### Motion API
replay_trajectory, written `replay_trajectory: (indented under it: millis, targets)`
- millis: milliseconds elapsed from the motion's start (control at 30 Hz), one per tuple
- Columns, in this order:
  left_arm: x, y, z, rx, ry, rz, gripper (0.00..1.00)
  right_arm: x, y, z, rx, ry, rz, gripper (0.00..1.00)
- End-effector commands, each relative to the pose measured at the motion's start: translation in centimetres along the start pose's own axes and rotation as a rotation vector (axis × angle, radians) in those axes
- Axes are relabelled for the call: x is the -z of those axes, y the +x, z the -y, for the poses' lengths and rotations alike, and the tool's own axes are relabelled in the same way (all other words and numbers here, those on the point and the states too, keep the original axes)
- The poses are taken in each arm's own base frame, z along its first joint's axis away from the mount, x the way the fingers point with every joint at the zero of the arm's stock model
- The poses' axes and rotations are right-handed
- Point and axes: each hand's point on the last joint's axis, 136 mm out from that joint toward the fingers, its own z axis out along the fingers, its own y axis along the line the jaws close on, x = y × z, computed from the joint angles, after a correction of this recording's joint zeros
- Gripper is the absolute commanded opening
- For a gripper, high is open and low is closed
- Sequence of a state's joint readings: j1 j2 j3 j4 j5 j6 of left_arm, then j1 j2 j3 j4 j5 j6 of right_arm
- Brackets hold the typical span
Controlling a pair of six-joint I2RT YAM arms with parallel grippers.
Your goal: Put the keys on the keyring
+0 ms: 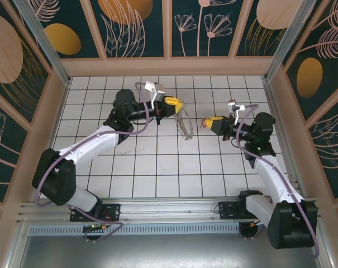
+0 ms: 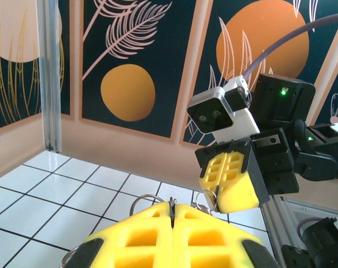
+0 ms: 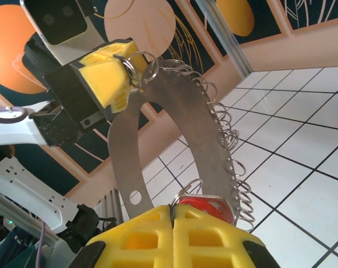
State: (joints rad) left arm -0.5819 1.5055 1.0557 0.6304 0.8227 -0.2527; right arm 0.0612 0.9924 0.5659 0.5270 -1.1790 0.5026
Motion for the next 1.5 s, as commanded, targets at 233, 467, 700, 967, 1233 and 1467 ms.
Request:
replay_trajectory:
  millis: [233,467,700,967,1233,1467]
  targets:
    - [-1.4,0.0,1.5,-0.033,0.169,-0.078,0.00,-0.1,-2.6,-2.2,0.204,-0.047,-0.005,0.00]
    - [-1.7,-0.1,2.1,-0.042,0.231,-0.107,0.00,-1.3,-3.2,-3.0,0.270,-0.072,-0.029,0.00]
    - [-2.1,0.1,1.9,-0.042,0.252,-0.132,0.00,-3.4,-3.3,-4.0,0.308,-0.113,-0.089,0.00]
    - [-2.5,0.4,1.5,-0.035,0.259,-0.145,0.00,-3.9,-3.9,-4.8,0.331,-0.146,-0.100,0.00]
    - [-2.6,0.2,1.4,-0.033,0.265,-0.144,0.00,-4.6,-3.5,-4.6,0.322,-0.163,-0.118,0.00]
    - [-2.5,0.0,1.7,-0.037,0.276,-0.143,0.00,-4.9,-3.6,-4.1,0.314,-0.156,-0.121,0.00]
